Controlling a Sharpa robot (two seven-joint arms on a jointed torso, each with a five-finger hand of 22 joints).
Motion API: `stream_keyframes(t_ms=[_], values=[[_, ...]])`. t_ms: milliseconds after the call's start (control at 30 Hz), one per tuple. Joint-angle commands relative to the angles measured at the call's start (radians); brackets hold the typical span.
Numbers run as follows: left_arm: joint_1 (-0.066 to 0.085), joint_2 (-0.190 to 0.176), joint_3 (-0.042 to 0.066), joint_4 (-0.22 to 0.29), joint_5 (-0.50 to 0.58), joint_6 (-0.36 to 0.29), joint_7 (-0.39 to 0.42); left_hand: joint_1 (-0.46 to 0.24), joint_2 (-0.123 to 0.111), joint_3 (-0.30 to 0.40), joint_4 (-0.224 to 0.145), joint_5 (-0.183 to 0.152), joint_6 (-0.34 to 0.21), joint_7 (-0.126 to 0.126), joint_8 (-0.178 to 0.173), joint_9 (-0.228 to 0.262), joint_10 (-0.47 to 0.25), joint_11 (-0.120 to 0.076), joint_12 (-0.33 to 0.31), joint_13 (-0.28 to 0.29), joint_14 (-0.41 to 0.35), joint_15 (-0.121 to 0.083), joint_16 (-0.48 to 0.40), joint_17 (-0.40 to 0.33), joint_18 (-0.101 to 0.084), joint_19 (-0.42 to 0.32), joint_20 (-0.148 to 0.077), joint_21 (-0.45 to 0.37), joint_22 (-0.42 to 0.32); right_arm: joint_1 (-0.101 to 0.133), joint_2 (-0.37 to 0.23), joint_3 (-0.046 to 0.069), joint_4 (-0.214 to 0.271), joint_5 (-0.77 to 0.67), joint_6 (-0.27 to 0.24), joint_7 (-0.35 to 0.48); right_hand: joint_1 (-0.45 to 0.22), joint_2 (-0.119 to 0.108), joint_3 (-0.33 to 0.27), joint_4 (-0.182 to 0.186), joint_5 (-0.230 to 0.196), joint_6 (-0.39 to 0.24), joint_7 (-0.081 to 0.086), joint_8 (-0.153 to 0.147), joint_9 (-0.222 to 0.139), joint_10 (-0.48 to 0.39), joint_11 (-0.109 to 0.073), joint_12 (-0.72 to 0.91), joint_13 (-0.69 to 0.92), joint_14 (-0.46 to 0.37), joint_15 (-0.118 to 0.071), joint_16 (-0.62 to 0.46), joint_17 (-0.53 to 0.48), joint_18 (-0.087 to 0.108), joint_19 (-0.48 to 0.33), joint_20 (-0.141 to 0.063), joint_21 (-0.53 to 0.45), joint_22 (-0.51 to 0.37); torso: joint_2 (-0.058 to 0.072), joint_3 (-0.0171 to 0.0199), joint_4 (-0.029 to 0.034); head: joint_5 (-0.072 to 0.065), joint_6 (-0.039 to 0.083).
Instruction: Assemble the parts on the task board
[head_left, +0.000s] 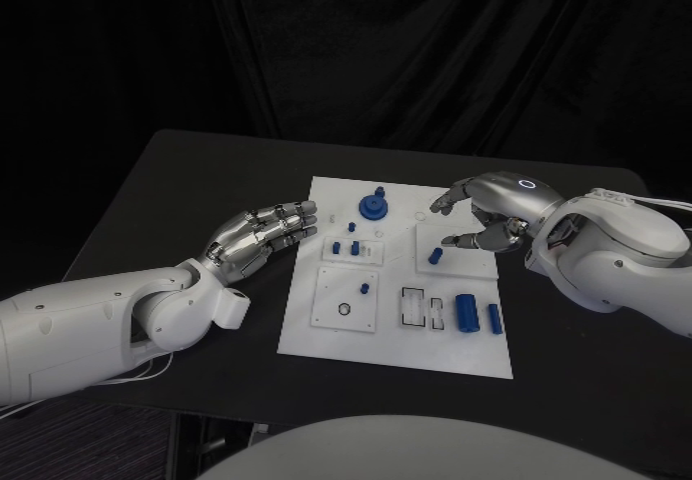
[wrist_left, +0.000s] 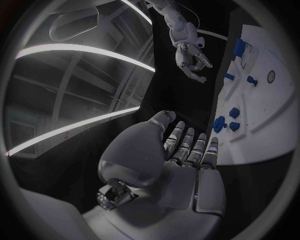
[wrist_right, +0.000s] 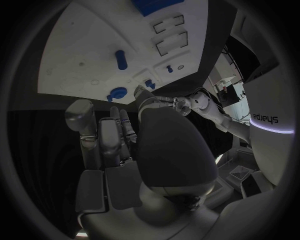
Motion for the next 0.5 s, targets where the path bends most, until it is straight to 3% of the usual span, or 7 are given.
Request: stream_keyframes(t_ms=[33,267,500], values=[[-0.001,0.004,0.001,0.001,0.005,-0.001,0.016,-0.009,0.000,0.007,0.002,0.004,0.008,0.036,0.004,0.001,0.005,0.007,0.008,0.002,0.004,0.006,0.007,0.001,-0.009,0.010,0.000,0.005,0.001,-0.004,0.000,-0.002,-0.020,0.038,0.016,-0.035,-0.009,0.001,0.003,0.000,-0.007,0.008,0.003,0.004,-0.003,0.006,0.003,-0.008,-0.005,-0.007,0.000,-0.012,-0.030,-0.007,-0.003,-0.001,-0.018,0.099,0.002,-0.0016,0.0025,-0.001,0.000],[-0.002,0.005,0.001,0.001,0.006,0.002,0.013,-0.012,0.003,0.015,0.005,0.004,0.006,0.037,0.005,0.001,0.006,0.012,0.009,0.001,0.004,0.007,0.009,0.001,-0.010,0.011,0.000,0.005,0.000,-0.039,0.017,-0.004,-0.056,0.049,0.022,-0.022,-0.004,0.001,0.005,-0.003,-0.010,0.013,0.004,0.004,-0.007,0.013,0.003,-0.012,-0.012,-0.016,0.000,-0.023,-0.049,-0.005,-0.009,-0.001,-0.028,0.096,0.001,0.0015,-0.0005,-0.003,0.000],[-0.002,0.005,0.001,-0.002,0.006,0.004,0.013,-0.012,0.004,0.017,0.005,0.004,0.006,0.038,0.004,0.001,0.006,0.013,0.009,0.001,0.004,0.008,0.009,0.001,-0.010,0.012,0.000,0.006,0.002,-0.067,0.039,-0.004,-0.086,0.065,0.025,-0.006,-0.001,0.001,0.006,-0.003,-0.015,0.015,0.005,0.003,-0.009,0.021,0.002,-0.012,-0.016,-0.017,0.000,-0.026,-0.052,-0.005,-0.010,-0.001,-0.028,0.096,0.001,0.0045,0.0026,-0.008,0.000]])
